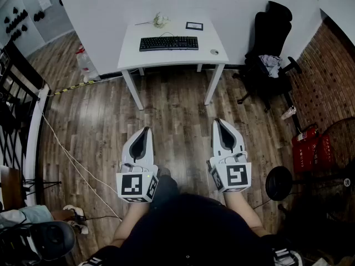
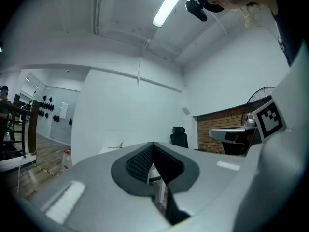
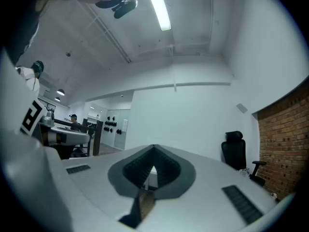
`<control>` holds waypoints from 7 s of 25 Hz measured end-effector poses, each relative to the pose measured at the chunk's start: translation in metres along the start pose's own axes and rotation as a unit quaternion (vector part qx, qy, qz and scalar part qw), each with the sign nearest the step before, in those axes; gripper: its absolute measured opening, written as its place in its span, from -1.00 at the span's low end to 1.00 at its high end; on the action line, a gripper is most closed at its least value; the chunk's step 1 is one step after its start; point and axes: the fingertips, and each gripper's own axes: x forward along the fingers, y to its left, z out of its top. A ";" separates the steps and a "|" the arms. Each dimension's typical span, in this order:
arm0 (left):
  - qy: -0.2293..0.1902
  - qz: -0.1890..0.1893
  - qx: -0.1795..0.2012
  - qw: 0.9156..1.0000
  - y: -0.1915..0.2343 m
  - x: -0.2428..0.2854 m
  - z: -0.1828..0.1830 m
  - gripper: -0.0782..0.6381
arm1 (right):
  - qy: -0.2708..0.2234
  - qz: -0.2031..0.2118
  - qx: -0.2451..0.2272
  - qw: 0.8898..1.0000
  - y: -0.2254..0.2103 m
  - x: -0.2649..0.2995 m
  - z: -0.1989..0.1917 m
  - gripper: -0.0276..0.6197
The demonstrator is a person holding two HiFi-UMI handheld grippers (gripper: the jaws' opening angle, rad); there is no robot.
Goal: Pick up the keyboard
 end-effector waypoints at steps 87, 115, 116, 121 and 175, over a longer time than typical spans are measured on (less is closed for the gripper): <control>-0.016 -0.017 0.008 1.000 0.242 0.496 0.003 -0.75 | 0.008 -0.044 -0.005 0.999 -0.151 0.505 -0.047 -0.47; 0.015 0.017 0.013 1.000 0.298 0.730 -0.036 -0.75 | 0.058 0.009 0.010 0.998 -0.272 0.723 -0.126 -0.46; 0.017 0.015 0.012 1.000 0.300 0.732 -0.038 -0.75 | 0.062 0.008 0.010 0.998 -0.272 0.725 -0.129 -0.46; 0.035 -0.002 0.002 0.999 0.304 0.747 -0.046 -0.75 | 0.080 -0.004 0.009 0.997 -0.277 0.728 -0.139 -0.46; 0.250 -0.014 -0.022 0.968 0.331 0.735 -0.215 -0.75 | 0.421 0.045 0.143 0.895 -0.267 0.662 -0.403 -0.19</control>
